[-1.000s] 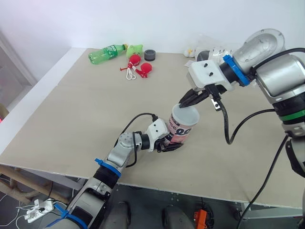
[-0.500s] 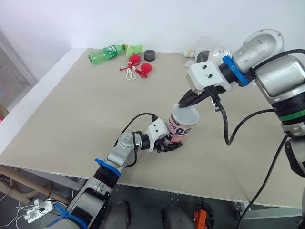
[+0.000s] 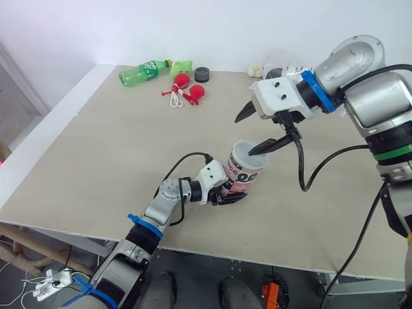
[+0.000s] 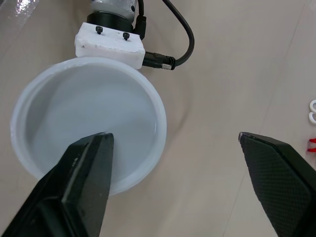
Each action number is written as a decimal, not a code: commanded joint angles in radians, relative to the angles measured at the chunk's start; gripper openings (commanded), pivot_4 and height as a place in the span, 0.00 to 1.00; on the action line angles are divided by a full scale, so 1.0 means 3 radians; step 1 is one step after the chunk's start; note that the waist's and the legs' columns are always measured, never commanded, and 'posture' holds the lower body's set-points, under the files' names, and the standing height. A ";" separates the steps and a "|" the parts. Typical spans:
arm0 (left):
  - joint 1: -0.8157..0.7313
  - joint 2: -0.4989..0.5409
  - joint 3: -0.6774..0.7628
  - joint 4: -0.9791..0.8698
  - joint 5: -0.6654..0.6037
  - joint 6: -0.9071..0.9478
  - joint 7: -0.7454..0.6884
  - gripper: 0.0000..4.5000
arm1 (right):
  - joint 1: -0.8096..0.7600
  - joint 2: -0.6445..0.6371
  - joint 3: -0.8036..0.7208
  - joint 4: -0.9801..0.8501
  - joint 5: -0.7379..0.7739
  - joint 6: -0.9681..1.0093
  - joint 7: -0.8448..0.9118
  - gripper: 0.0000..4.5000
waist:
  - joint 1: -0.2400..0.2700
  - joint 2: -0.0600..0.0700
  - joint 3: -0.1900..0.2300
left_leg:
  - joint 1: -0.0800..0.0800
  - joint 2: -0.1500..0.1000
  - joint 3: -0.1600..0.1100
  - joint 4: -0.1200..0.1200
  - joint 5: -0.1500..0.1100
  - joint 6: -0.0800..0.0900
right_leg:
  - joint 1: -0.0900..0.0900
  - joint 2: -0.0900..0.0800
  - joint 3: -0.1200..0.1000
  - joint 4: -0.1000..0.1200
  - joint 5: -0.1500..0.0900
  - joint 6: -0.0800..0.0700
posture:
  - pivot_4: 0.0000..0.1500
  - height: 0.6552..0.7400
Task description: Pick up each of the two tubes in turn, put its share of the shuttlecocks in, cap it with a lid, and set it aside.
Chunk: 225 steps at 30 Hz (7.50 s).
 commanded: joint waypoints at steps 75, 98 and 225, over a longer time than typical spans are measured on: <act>0.0035 -0.0001 -0.0059 -0.0017 0.0052 0.0053 -0.0005 0.66 | 0.0412 -0.0157 0.0270 -0.0561 0.0324 0.0584 0.0123 0.01 | 0.0000 -0.0003 -0.0003 | 0.0005 0.0007 0.0000 0.0000 0.0000 0.0000 | 0.0005 0.0007 0.0000 -0.0001 0.0001 -0.0004 | 1.00 1.00; 0.0217 0.0005 0.0273 0.0005 -0.0315 0.0044 -0.0120 0.66 | 0.1575 -0.0235 -0.2331 -0.1502 0.1578 0.1997 -0.1253 0.41 | 0.0030 -0.0013 -0.0001 | -0.0002 0.0006 -0.0002 -0.0005 -0.0001 0.0000 | 0.0000 0.0005 -0.0002 -0.0002 -0.0003 -0.0008 | 1.00 1.00; -0.0074 0.0202 0.0559 -0.0875 -0.0911 0.0669 -0.0137 1.00 | 0.4524 0.1887 -0.3811 -0.1374 0.0150 -0.0128 -0.5815 0.98 | -0.0038 -0.0034 -0.0007 | 0.0021 0.0049 0.0014 -0.0060 0.0029 -0.0019 | -0.0023 0.0058 0.0025 -0.0002 -0.0003 -0.0023 | 1.00 1.00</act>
